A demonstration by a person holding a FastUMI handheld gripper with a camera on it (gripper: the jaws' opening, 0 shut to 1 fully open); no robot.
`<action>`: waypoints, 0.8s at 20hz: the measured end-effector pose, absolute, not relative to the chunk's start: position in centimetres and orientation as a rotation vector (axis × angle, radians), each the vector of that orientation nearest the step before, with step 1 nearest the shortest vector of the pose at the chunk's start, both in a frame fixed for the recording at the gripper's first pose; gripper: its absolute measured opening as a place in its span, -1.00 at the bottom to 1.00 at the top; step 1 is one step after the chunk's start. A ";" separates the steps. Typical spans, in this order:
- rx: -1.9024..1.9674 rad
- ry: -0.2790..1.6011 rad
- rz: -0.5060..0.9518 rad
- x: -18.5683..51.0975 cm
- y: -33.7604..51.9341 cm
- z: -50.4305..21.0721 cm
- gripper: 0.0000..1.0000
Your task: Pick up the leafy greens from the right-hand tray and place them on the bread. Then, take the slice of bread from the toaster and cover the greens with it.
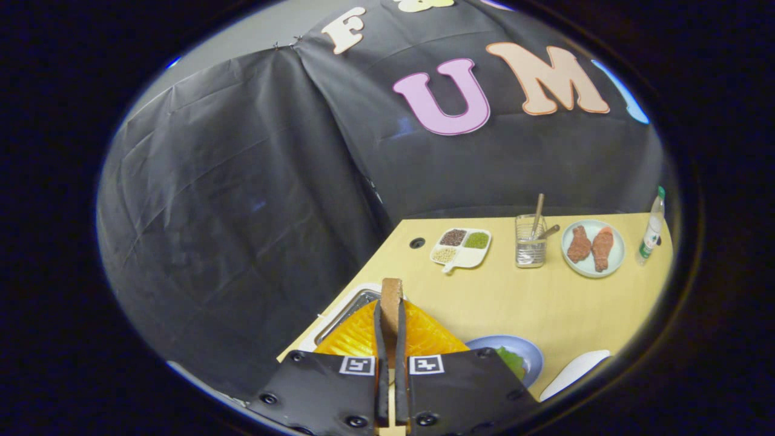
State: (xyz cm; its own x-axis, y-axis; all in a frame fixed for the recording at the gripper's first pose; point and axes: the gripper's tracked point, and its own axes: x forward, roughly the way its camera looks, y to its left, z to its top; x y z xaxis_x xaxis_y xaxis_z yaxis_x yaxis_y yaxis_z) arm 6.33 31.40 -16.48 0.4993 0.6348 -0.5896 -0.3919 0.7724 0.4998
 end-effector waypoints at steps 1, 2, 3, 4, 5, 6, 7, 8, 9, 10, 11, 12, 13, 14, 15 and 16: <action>0.312 0.846 0.623 6.3 30.7 -17.0 -0.86; 0.307 0.853 0.612 6.1 30.0 -17.6 -0.86; 0.308 0.865 0.604 5.8 29.6 -18.2 -0.86; 0.312 0.876 0.595 5.5 29.2 -18.8 -0.86; 0.317 0.890 0.584 5.3 28.7 -19.6 -0.86; 0.324 0.903 0.572 5.0 28.3 -20.4 -0.86; 0.329 0.917 0.561 4.9 28.2 -21.4 -0.86; 0.333 0.928 0.551 4.6 27.9 -22.1 -0.86; 0.340 0.940 0.540 4.3 27.5 -22.9 -0.86; 0.353 0.955 0.532 4.0 27.3 -23.7 -0.86; 0.368 0.972 0.521 3.6 27.1 -24.4 -0.86; 0.383 0.985 0.510 3.4 26.8 -25.1 -0.86; 0.395 0.998 0.497 3.3 26.4 -25.8 -0.86; 0.405 1.009 0.486 3.2 26.1 -26.4 -0.86; 0.412 1.018 0.473 3.0 25.8 -27.0 -0.86; 0.414 1.027 0.461 2.9 25.3 -27.5 -0.86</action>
State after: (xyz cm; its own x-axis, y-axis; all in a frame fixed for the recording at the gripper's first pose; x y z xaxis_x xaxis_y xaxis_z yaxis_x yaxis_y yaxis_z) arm 2.89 25.34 -27.49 0.4389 0.5468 -0.7130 -0.1700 0.8297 0.5316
